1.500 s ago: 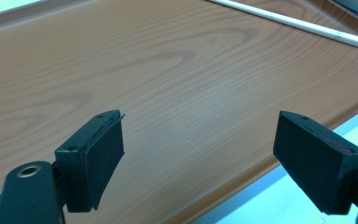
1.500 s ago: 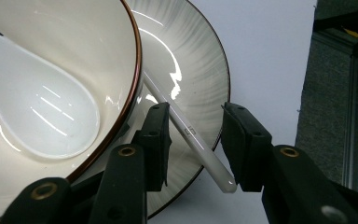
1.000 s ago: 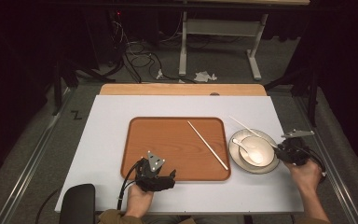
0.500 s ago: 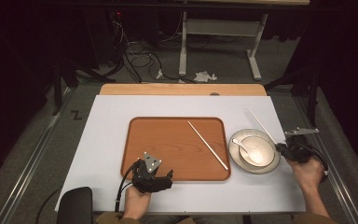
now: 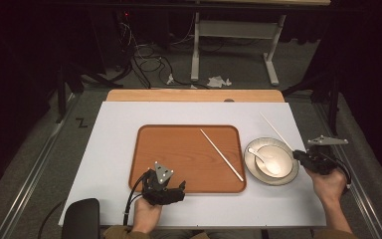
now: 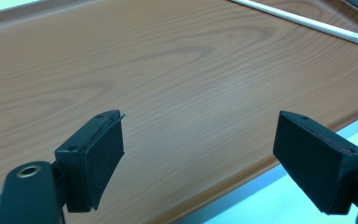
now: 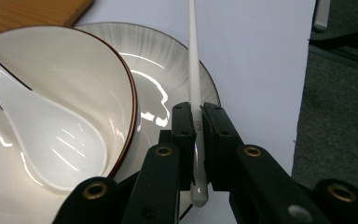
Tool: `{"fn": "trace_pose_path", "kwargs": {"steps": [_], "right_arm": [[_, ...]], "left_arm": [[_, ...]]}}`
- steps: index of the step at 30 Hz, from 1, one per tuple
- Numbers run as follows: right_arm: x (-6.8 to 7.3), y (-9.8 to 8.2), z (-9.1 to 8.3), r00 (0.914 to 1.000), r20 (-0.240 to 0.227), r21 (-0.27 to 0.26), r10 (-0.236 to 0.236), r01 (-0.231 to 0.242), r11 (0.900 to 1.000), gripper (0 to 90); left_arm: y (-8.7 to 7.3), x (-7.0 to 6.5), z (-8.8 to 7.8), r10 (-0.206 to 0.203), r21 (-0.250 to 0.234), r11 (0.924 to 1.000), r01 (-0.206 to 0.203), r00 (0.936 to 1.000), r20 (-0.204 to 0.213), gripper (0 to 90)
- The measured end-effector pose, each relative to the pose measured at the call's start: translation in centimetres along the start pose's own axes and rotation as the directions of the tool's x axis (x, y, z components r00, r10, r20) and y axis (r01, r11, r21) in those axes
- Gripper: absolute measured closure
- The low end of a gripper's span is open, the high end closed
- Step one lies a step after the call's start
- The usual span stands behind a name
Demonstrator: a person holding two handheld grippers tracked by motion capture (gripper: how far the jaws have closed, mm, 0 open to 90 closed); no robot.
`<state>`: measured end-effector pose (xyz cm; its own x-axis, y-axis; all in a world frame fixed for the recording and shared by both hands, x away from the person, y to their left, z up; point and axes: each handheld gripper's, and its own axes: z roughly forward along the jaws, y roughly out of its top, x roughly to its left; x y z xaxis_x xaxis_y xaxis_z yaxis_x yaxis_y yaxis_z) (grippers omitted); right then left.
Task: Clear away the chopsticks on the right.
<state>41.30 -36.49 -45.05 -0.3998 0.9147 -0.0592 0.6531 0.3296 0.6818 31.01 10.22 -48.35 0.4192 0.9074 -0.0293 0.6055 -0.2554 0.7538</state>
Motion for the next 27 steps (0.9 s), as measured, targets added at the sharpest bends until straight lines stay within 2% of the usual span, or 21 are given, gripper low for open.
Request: {"fn": "trace_pose_path", "kwargs": {"steps": [3,11,13,21,27], "right_arm": [[0.0,-0.1,-0.5,0.9999,-0.007,-0.024,0.013,-0.013,1.000,84.7],[0.6,-0.3,-2.6,0.9999,-0.005,-0.094,0.011,-0.012,0.995,84.7],[0.7,-0.3,-2.8,0.9999,-0.008,-0.096,0.011,-0.012,0.995,84.7],[2.0,-0.5,-4.6,0.9998,-0.014,-0.129,-0.013,0.011,0.992,84.7],[3.5,-0.7,-5.8,0.9985,-0.031,-0.148,-0.044,0.039,0.988,84.7]], "left_arm": [[0.1,-0.1,0.1,0.005,-0.001,1.0000,-0.005,1.0000,0.005,16.4],[0.4,-0.4,0.5,0.023,-0.001,0.9997,-0.023,0.9994,0.027,16.4],[0.5,-0.4,0.5,0.026,0.000,0.9997,-0.026,0.9992,0.030,16.4],[0.9,-0.8,1.0,0.043,-0.002,0.9991,-0.043,0.9978,0.050,16.4],[1.3,-1.1,1.3,0.058,-0.006,0.9983,-0.057,0.9963,0.064,16.4]]}}
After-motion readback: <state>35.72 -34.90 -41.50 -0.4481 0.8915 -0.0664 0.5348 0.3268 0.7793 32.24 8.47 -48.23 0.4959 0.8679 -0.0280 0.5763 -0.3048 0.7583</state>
